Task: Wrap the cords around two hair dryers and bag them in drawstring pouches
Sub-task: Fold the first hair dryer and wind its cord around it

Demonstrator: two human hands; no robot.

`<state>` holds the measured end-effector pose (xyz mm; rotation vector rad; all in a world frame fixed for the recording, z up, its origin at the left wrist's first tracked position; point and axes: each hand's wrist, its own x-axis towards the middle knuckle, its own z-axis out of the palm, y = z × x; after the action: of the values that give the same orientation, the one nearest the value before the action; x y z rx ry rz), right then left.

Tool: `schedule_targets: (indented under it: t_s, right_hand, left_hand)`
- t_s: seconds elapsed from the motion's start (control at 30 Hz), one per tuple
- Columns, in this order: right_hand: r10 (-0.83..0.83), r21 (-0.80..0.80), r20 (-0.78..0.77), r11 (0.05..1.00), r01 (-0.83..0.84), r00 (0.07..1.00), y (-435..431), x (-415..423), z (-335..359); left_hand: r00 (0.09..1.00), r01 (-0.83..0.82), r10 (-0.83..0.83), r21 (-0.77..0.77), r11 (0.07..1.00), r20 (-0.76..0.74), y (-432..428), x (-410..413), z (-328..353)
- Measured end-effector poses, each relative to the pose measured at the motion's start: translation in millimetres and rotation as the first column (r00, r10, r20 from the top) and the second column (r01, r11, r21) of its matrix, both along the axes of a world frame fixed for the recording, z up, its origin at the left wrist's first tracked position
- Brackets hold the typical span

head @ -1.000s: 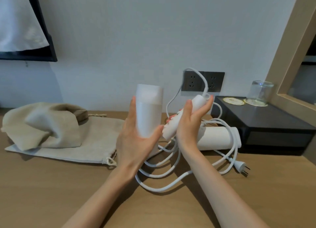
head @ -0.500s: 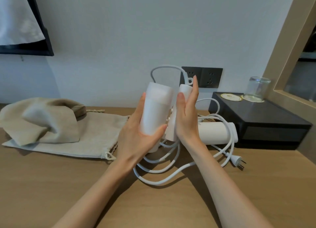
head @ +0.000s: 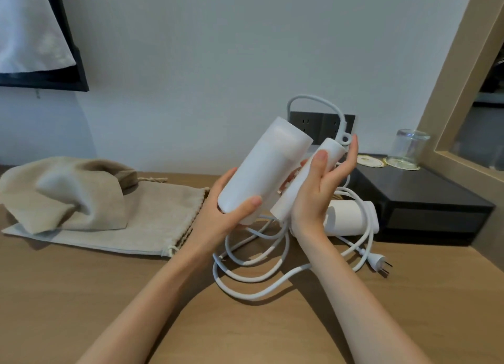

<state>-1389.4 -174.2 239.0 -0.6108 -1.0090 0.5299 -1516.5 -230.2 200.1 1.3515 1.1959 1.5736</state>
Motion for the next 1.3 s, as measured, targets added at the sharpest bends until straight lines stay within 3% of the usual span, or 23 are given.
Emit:
schedule_targets:
  t_s: [0.1, 0.2, 0.27, 0.37, 0.53, 0.63, 0.8, 0.9, 1.13, 1.3]
  right_hand:
    - [0.174, -0.029, 0.007, 0.984, -0.174, 0.985, 0.6, 0.3, -0.7]
    - [0.359, -0.101, 0.042, 0.93, -0.354, 0.932, 2.1, 1.6, -2.0]
    - [0.396, -0.13, 0.123, 0.915, -0.381, 0.91, 1.7, 0.0, -3.8]
    - [0.391, -0.146, 0.206, 0.919, -0.367, 0.897, 1.7, 0.9, -5.5]
    - [0.259, -0.147, 0.123, 0.959, -0.241, 0.958, 11.3, 16.6, -2.1]
    - [0.195, -0.116, 0.3, 0.979, -0.167, 0.934, 17.2, 28.0, -2.7]
    - [0.221, -0.061, 0.636, 0.97, -0.237, 0.74, 14.8, 49.1, 9.6]
    - [0.031, 0.05, 0.831, 0.99, -0.13, 0.555, 11.8, 55.4, 21.4]
    - [-0.262, 0.291, 0.934, 0.953, -0.09, 0.245, -13.8, 48.0, 70.4]
    - [-0.096, 0.127, 0.983, 0.973, -0.195, 0.158, -23.2, 25.6, 100.2]
  left_hand:
    - [0.966, 0.038, -0.032, -0.021, 0.999, 0.257, -0.4, 0.5, 1.9]
    - [0.913, -0.048, 0.03, 0.033, 0.998, 0.406, 1.3, -13.2, 5.2]
    - [0.895, -0.073, 0.043, 0.05, 0.996, 0.444, 2.1, -24.8, 8.4]
    - [0.883, -0.092, 0.054, 0.06, 0.994, 0.467, 2.0, -33.9, 10.3]
    - [0.854, -0.099, 0.06, 0.049, 0.994, 0.517, 3.3, -41.8, 11.7]
    - [0.832, -0.032, -0.002, 0.051, 0.998, 0.555, 2.3, -45.9, 10.6]
    - [0.791, -0.052, -0.007, 0.078, 0.996, 0.612, 0.3, -47.6, 12.6]
    - [0.822, -0.083, 0.007, 0.108, 0.991, 0.569, -4.5, -49.8, 16.0]
    - [0.934, 0.054, -0.074, 0.067, 0.996, 0.35, -13.6, -48.6, 18.7]
    - [0.963, 0.199, -0.202, 0.037, 0.979, 0.177, -16.8, -38.7, 15.4]
